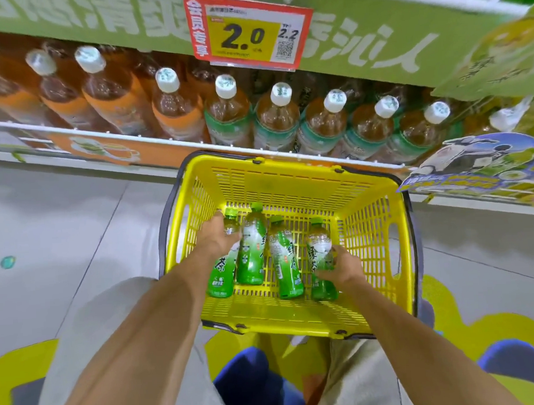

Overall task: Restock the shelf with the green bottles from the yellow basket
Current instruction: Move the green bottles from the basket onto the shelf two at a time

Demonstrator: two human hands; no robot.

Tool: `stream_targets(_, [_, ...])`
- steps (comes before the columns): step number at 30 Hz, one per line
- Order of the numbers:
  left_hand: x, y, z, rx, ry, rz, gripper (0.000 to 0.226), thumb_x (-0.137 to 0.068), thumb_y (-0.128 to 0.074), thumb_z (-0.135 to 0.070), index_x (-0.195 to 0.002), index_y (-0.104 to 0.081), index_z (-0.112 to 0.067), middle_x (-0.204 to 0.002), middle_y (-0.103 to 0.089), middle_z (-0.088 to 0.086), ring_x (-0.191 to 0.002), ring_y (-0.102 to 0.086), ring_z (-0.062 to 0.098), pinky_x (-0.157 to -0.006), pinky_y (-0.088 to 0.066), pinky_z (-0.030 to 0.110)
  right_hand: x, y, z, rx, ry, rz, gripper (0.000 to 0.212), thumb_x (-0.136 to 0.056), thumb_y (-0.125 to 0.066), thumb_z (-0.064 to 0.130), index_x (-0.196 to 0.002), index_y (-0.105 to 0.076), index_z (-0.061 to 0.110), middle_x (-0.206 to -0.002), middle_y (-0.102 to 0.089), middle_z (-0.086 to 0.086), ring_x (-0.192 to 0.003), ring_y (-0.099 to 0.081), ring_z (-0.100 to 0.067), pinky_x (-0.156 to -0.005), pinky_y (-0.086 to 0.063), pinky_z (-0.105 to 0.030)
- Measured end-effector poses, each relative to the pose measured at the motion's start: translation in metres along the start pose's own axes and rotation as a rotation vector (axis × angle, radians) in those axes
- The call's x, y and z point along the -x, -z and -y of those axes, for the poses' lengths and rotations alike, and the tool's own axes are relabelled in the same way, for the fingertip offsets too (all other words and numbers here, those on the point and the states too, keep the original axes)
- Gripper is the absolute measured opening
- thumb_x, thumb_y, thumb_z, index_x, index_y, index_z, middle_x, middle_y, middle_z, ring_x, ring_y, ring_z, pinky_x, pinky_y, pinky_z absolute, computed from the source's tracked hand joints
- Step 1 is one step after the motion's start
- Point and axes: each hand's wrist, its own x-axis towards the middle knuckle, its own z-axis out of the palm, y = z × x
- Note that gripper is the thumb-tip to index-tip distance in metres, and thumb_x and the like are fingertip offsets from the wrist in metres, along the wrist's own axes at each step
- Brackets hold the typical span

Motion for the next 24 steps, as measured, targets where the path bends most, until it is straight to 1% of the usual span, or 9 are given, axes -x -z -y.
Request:
stream_targets(4, [-0.003,-0.002,0.004,0.058,-0.006,0.027,0.078,-0.086,-0.077,-0.042,-0.146,-0.042,-0.007,-0.144,-0.054,0.018,-0.128,-0.054,0.038,-0.100,-0.048,0.042,-0.010,-0.007,0.004,-0.056,-0.007,0.035,0.077,-0.074,-0.088,0.035,-0.136,-0.049,0.008,-0.118,-0.067,-0.007,-0.093,-0.061,-0.018,-0.077,-0.051,-0.023])
stream_targets(8, [0.001,-0.001,0.005,0.094,-0.046,0.031,0.077,-0.085,-0.079,-0.041,-0.145,-0.046,-0.007,-0.138,-0.058,0.017,-0.120,-0.058,0.034,-0.096,-0.050,0.040,-0.010,-0.015,0.010,-0.205,0.008,0.064,0.079,-0.077,-0.086,0.025,-0.144,-0.045,0.015,-0.117,-0.066,-0.008,-0.072,-0.060,-0.011,-0.054,-0.052,-0.015])
stream_targets(10, [0.005,0.005,0.001,0.166,-0.060,0.046,0.080,-0.083,-0.081,-0.039,-0.147,-0.045,-0.008,-0.144,-0.054,0.014,-0.126,-0.055,0.034,-0.100,-0.046,0.038,-0.006,-0.013,0.014,-0.311,0.051,0.096,0.096,-0.073,-0.088,0.027,-0.153,-0.035,0.018,-0.135,-0.060,-0.011,-0.092,-0.067,-0.019,-0.069,-0.059,-0.021])
stream_targets(13, [0.014,0.021,-0.011,0.327,-0.116,0.095,0.085,-0.080,-0.083,-0.040,-0.150,-0.044,-0.012,-0.153,-0.046,0.010,-0.140,-0.043,0.032,-0.110,-0.039,0.037,0.007,0.001,0.018,-0.475,0.141,0.102,0.106,-0.066,-0.092,0.034,-0.154,-0.035,0.023,-0.150,-0.047,-0.007,-0.139,-0.045,-0.032,-0.107,-0.048,-0.045])
stream_targets(15, [0.027,0.035,-0.020,0.410,-0.154,0.102,0.094,-0.072,-0.084,-0.054,-0.150,-0.044,-0.018,-0.155,-0.043,0.010,-0.144,-0.038,0.030,-0.114,-0.036,0.037,0.020,0.015,0.023,-0.556,0.192,0.131,0.102,-0.072,-0.091,0.030,-0.156,-0.034,0.022,-0.153,-0.043,-0.010,-0.144,-0.038,-0.032,-0.110,-0.044,-0.043])
stream_targets(17, [0.042,0.052,-0.029,0.515,-0.168,0.095,0.105,-0.062,-0.082,-0.065,-0.149,-0.044,-0.021,-0.156,-0.042,0.011,-0.147,-0.034,0.028,-0.112,-0.034,0.034,0.032,0.031,0.035,-0.586,0.276,0.154,0.088,-0.076,-0.088,0.023,-0.151,-0.042,0.022,-0.146,-0.052,-0.010,-0.140,-0.043,-0.030,-0.102,-0.047,-0.030])
stream_targets(21, [0.078,0.093,-0.059,0.586,-0.270,0.099,0.076,-0.085,-0.079,-0.034,-0.149,-0.043,-0.015,-0.156,-0.039,0.010,-0.149,-0.029,0.024,-0.113,-0.032,0.034,0.071,0.076,0.071,-0.635,0.450,0.182,0.079,-0.083,-0.080,0.002,-0.148,-0.038,0.018,-0.129,-0.061,0.000,-0.109,-0.065,-0.016,-0.084,-0.052,-0.011])
stream_targets(23, [0.100,0.118,-0.077,0.595,-0.319,0.068,0.067,-0.088,-0.078,-0.023,-0.146,-0.046,-0.013,-0.140,-0.048,0.004,-0.135,-0.043,0.015,-0.103,-0.036,0.026,0.088,0.095,0.083,-0.614,0.524,0.194,0.084,-0.080,-0.085,0.014,-0.150,-0.039,0.021,-0.137,-0.057,0.000,-0.123,-0.059,-0.018,-0.091,-0.047,-0.009])
stream_targets(24, [0.111,0.132,-0.085,0.600,-0.354,0.046,0.065,-0.086,-0.080,-0.023,-0.143,-0.050,-0.013,-0.133,-0.051,0.001,-0.123,-0.051,0.009,-0.099,-0.039,0.024,0.096,0.104,0.089,-0.599,0.563,0.186,0.092,-0.076,-0.089,0.024,-0.153,-0.039,0.022,-0.146,-0.052,-0.003,-0.134,-0.051,-0.022,-0.102,-0.045,-0.018])
